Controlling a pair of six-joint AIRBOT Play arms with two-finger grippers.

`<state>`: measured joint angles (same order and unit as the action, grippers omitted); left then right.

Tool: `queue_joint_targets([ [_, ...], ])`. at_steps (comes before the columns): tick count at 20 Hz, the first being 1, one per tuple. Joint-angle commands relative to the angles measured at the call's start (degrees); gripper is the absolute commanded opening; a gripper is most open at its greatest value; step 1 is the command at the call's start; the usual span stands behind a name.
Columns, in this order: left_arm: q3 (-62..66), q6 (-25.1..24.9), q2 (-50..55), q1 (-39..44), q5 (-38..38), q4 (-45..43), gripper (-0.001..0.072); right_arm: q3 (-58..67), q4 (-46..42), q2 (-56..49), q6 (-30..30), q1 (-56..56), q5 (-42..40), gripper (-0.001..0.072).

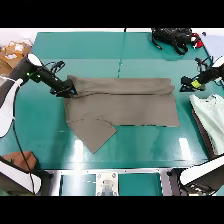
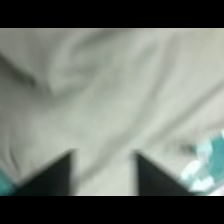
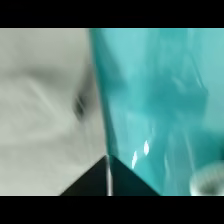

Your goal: Fold the shirts.

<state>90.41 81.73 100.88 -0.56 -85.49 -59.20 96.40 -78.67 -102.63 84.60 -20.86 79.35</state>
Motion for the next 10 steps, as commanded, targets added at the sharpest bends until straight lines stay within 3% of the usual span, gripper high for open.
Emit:
queue_joint_targets([
  [1,1.75,2.86,-1.64,0.15,-12.72,-0.81,0.0089,-2.51,-4.04,4.79,5.29,-0.31,9.90,0.0014],
  [2,-0.09,3.41,-3.80,0.28,-12.96,-0.85,0.0032,-6.58,-3.37,7.82,5.29,-0.33,9.68,0.0015],
  [8,-34.10,6.29,-32.70,0.26,0.22,-7.19,0.0033,-41.83,-3.19,36.17,11.87,-5.53,0.83,0.0021],
  [9,-39.74,7.41,-37.33,0.28,2.21,-7.04,0.0142,-46.95,-3.17,39.93,12.94,-6.03,-0.37,0.0145],
  [10,-44.98,10.05,-41.29,0.28,4.79,-6.91,0.0575,-50.71,-2.43,42.18,12.98,-6.08,-1.64,0.0379],
])
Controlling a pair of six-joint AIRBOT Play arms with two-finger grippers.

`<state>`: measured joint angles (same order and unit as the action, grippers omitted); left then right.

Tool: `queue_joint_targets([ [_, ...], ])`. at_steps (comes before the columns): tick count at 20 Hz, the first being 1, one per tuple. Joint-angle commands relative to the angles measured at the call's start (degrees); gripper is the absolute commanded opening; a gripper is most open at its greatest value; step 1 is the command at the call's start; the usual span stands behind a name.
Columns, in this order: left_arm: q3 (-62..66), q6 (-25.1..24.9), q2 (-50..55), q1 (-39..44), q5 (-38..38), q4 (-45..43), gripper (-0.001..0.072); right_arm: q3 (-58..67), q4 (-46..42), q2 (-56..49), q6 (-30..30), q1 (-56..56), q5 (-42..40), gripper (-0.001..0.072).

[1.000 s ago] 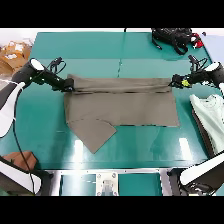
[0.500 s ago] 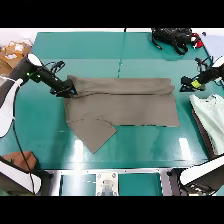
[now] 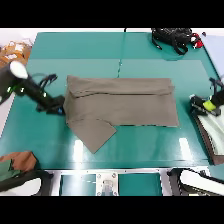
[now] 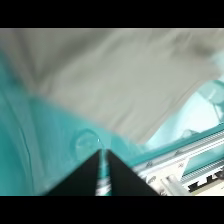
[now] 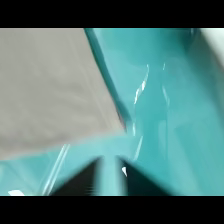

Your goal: Fold the shirts.

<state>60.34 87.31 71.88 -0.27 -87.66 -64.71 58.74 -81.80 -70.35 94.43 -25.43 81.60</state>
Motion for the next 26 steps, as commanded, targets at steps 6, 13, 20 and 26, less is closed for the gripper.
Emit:
queue_joint_targets([
  [6,-32.26,10.01,-16.50,4.68,23.06,4.57,0.0712,-24.44,17.31,7.69,2.78,-1.38,-19.32,0.0527],
  [13,-35.12,13.16,-9.51,15.91,41.33,12.11,0.0710,-23.02,22.91,-3.28,2.40,4.96,-31.06,0.0513],
  [20,-27.87,4.07,-3.15,16.94,44.00,17.05,0.0031,-17.07,22.77,-3.74,-2.40,5.44,-29.46,0.0050],
  [26,-15.67,8.66,-11.63,16.94,19.12,-3.74,0.0031,-16.04,14.86,-1.49,-3.30,3.69,-19.47,0.0017],
])
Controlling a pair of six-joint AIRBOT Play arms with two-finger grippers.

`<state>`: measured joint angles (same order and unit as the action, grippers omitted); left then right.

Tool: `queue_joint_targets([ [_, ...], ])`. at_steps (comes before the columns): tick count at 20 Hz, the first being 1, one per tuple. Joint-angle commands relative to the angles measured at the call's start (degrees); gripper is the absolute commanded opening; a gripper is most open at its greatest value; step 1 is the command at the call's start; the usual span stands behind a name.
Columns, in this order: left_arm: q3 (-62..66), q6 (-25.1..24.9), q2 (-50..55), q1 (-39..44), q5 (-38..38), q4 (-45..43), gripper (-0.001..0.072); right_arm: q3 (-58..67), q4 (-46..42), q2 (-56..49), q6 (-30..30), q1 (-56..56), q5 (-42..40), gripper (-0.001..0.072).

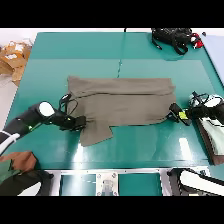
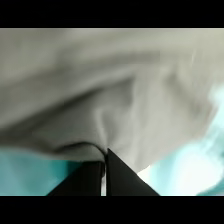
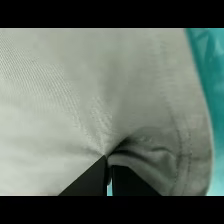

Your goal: Fold the shirts.

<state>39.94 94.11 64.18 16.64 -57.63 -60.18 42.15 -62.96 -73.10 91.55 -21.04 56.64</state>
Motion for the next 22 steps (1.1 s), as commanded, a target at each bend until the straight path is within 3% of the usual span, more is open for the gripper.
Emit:
queue_joint_targets([
  [1,5.77,1.90,-6.43,0.02,-13.03,-9.46,0.0030,0.55,-5.40,2.47,-0.09,-0.96,7.02,0.0017],
  [5,9.20,1.88,-9.94,0.02,-20.96,-9.97,0.0030,0.83,-9.55,8.98,1.33,-1.73,11.89,0.0016],
  [10,14.82,-0.17,-6.43,0.02,-14.38,-10.32,0.0030,7.89,-7.54,8.85,0.76,1.03,10.86,0.0017],
  [19,44.87,-2.75,21.14,-2.78,-11.26,-13.18,0.0031,36.70,-7.06,-15.06,0.81,7.50,8.79,0.0017],
  [22,52.24,-7.67,29.97,-4.33,-6.54,-12.33,0.0035,43.08,-6.27,-24.39,1.03,7.48,7.23,0.0035],
])
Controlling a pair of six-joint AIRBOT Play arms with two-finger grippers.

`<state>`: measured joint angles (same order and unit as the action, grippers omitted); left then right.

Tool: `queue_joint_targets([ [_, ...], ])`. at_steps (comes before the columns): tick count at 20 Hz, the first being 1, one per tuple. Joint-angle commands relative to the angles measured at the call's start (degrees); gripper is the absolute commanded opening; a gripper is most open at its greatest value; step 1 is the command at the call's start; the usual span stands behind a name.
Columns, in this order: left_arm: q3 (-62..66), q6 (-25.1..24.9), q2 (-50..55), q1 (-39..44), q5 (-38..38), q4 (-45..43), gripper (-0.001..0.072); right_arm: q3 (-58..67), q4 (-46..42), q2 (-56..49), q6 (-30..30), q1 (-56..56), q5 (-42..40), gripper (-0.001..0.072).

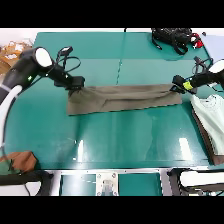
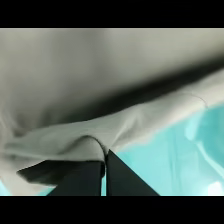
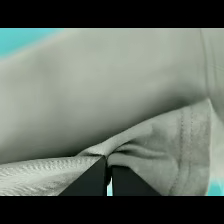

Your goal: Fold the shirts.

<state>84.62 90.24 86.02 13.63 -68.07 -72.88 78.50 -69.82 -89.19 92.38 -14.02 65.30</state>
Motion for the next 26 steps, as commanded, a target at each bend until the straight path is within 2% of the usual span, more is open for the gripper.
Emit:
queue_joint_targets([
  [1,8.85,-4.92,10.47,-1.29,7.61,1.29,0.0232,8.44,1.29,-11.13,0.22,0.44,-2.93,0.0184],
  [2,9.46,-5.18,12.39,-1.29,12.55,2.78,0.0545,10.03,2.54,-13.33,0.20,0.39,-4.44,0.0365],
  [3,9.55,-5.18,13.33,-1.31,16.65,4.22,0.0611,12.07,2.95,-15.08,0.22,0.17,-4.92,0.0444],
  [5,10.67,-5.18,13.62,-2.12,20.61,4.09,0.0613,15.65,2.71,-15.93,0.15,-1.09,-3.69,0.0433],
  [6,12.17,-4.72,13.57,-3.13,19.32,4.09,0.0613,17.59,2.67,-15.89,-0.13,-2.03,-1.64,0.0435],
  [8,15.23,-4.68,13.57,-5.03,13.97,4.13,0.0612,20.26,1.73,-15.82,-2.03,-4.81,4.79,0.0444],
  [9,16.24,-4.61,13.57,-5.64,10.86,4.11,0.0612,20.26,1.64,-15.85,-3.15,-6.27,7.74,0.0528],
  [11,17.18,-4.59,13.57,-6.19,5.27,4.42,0.0612,18.05,1.66,-15.98,-4.37,-8.72,10.64,0.0547],
  [17,17.16,-4.61,13.60,-6.19,-3.02,5.25,0.0612,10.84,2.38,-19.28,-11.67,-12.13,9.22,0.0548],
  [22,17.16,-4.76,13.60,-6.19,-4.81,12.48,0.0605,11.87,8.68,-23.91,-20.96,-12.09,8.66,0.0532],
  [23,17.16,-4.83,13.60,-6.16,-4.48,13.68,0.0436,12.50,10.12,-24.85,-21.99,-12.09,8.90,0.0436],
  [24,17.16,-5.35,13.60,-6.19,-4.28,15.02,0.0218,12.70,11.85,-25.46,-22.84,-12.09,9.60,0.0364],
  [25,17.16,-5.90,13.60,-6.16,-4.13,16.46,0.0061,12.68,13.55,-25.81,-24.13,-12.04,10.51,0.0350],
  [26,17.16,-6.45,13.60,-6.16,-4.04,18.14,0.0032,12.68,15.04,-25.90,-25.53,-12.02,11.82,0.0205],
])
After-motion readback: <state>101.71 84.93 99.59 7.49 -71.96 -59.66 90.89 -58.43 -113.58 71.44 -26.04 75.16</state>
